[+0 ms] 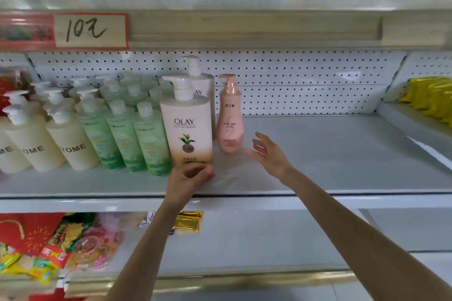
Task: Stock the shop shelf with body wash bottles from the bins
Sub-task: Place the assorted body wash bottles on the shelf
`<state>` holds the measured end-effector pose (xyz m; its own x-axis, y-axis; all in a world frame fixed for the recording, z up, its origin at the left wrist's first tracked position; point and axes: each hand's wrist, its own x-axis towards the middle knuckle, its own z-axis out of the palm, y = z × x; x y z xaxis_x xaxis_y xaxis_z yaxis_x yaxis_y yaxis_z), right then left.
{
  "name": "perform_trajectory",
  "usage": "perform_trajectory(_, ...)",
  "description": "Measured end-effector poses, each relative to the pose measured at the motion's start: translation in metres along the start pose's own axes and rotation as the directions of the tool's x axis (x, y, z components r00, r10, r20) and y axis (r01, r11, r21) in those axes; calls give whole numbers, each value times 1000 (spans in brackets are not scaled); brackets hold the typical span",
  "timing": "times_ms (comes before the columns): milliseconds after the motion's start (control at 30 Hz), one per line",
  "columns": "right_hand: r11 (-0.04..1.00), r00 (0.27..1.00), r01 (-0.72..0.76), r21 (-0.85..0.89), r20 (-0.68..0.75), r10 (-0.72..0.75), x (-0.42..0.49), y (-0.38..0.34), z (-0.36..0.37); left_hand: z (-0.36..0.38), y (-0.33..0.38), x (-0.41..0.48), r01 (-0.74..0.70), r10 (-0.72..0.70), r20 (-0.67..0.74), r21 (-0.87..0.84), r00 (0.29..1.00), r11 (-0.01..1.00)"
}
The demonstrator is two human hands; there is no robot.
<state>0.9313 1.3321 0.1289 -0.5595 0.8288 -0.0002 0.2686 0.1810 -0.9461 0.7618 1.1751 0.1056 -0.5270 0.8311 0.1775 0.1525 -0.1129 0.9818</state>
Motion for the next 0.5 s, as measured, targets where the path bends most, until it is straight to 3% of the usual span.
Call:
perform_trajectory(233, 997, 994, 60, 53, -93, -55, -100, 29, -54, 36, 17, -37, -9, 9, 155, 1, 988, 1000)
perform_trajectory(367, 997, 986, 22, 75, -168, -10, -152, 59, -77, 100, 28, -68, 59, -28, 314, -89, 949, 994)
perform_trajectory(500, 995, 966, -39, 87, -251, 60, -201, 98, -101, 159, 16, -106, 113, -69, 452, -70, 889, 991)
